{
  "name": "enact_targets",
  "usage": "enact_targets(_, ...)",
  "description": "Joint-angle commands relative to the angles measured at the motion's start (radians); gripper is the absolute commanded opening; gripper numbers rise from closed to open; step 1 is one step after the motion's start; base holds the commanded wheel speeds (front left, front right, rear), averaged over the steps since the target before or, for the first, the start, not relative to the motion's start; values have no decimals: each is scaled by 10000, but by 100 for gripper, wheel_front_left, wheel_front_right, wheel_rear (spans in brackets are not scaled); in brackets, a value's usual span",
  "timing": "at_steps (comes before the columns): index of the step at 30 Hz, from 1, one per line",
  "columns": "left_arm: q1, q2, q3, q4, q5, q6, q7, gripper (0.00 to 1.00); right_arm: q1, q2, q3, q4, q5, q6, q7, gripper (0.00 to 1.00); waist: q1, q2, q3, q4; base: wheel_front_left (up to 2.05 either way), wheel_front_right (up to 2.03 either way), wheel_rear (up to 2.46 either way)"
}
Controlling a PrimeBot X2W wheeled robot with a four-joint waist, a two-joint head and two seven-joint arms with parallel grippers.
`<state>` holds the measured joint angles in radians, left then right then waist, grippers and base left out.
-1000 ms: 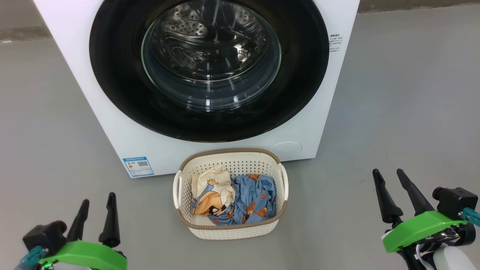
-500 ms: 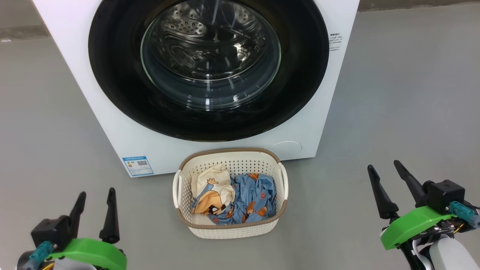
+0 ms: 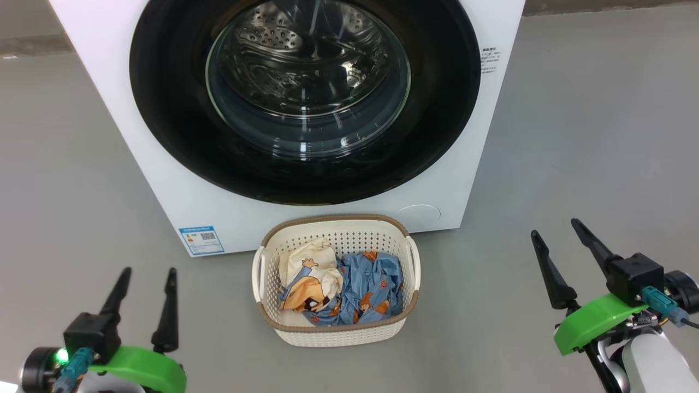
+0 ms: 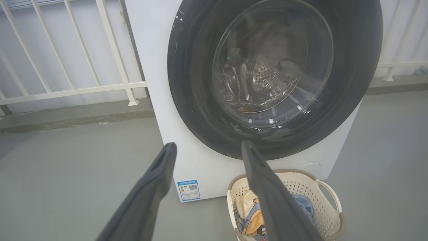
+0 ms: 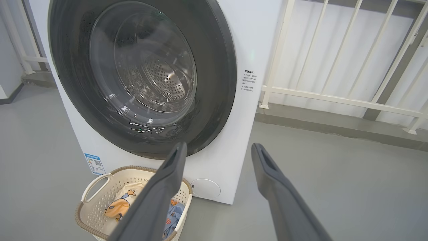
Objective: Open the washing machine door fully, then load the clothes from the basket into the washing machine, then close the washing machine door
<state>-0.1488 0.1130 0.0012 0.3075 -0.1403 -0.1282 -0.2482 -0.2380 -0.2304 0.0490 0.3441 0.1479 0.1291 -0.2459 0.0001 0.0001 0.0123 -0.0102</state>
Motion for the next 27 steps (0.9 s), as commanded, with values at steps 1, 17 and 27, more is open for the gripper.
enact_targets(1, -488, 316, 335, -198, 265, -24, -135, 100, -378, -205, 224, -291, -347, 16, -158, 100, -1, -1, 4, -1, 0, 0, 0)
enact_targets(17, -448, 137, 635, 45, -79, -24, -136, 100, -398, -125, 139, -127, -69, 16, -159, 100, -1, -1, -52, -21, 0, 0, 0)
enact_targets(27, -603, 164, 873, 396, -149, -17, -136, 100, -399, -75, 56, -168, -59, 16, -159, 100, -1, -1, -99, -67, 0, 0, 0)
